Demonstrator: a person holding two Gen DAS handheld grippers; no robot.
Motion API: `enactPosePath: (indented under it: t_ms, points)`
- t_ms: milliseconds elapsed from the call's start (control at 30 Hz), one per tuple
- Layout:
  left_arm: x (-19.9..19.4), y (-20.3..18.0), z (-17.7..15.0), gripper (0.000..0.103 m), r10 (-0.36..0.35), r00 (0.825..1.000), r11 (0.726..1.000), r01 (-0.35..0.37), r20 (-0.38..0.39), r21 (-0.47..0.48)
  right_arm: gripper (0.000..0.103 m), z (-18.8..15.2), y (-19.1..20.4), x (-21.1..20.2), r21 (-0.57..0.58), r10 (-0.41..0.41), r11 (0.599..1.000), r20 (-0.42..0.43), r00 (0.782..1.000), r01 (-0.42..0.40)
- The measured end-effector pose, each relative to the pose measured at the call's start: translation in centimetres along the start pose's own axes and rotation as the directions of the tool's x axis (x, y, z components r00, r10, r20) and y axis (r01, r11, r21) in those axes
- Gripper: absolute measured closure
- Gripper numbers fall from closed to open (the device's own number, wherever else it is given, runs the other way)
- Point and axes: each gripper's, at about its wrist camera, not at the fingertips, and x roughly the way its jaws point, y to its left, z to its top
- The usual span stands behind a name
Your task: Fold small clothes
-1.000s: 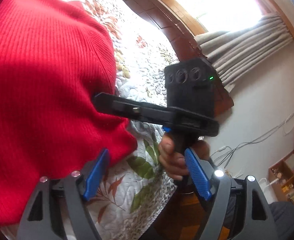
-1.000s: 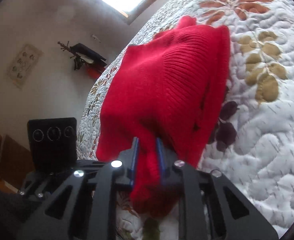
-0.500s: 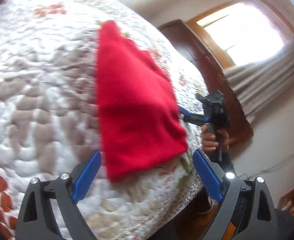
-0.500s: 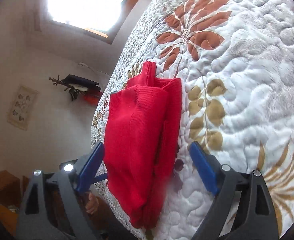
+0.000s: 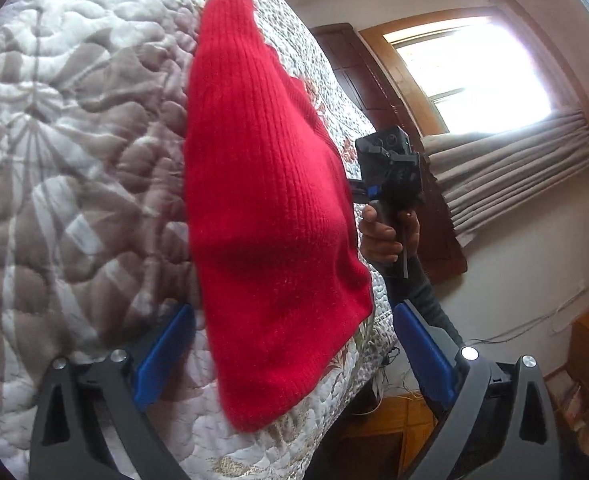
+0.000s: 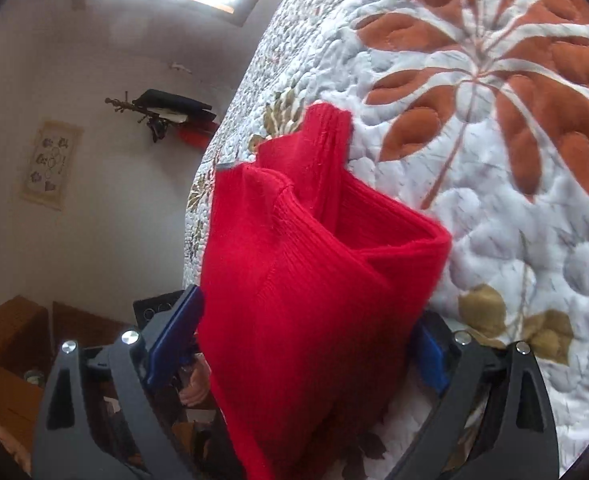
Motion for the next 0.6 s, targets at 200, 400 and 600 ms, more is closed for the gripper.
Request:
enactPosePath:
  t_ms: [200, 400, 600]
  points:
    - [1.7, 0.3, -0.1, 0.004, -0.099, 0.995, 0.995, 0.098, -0.024, -0.023, 0.011, 0.6, 1.6, 0.7, -0.036, 0.138, 0.990, -0.004, 0.990, -0.138]
    - [2.8, -0.1, 0.3, 0.004, -0.067, 0.997, 0.997, 0.067, -0.027, -0.028, 0.011, 1.8, 2.9, 4.0, -0.067, 0.152, 0.985, -0.062, 0.986, -0.156]
    - [2.9, -0.3, 0.1, 0.052, 0.056, 0.998, 0.998, -0.058, -0.038, -0.038, 0.014, 2.4, 3.6, 5.0, -0.078, 0.134, 0.987, -0.058, 0.989, -0.139]
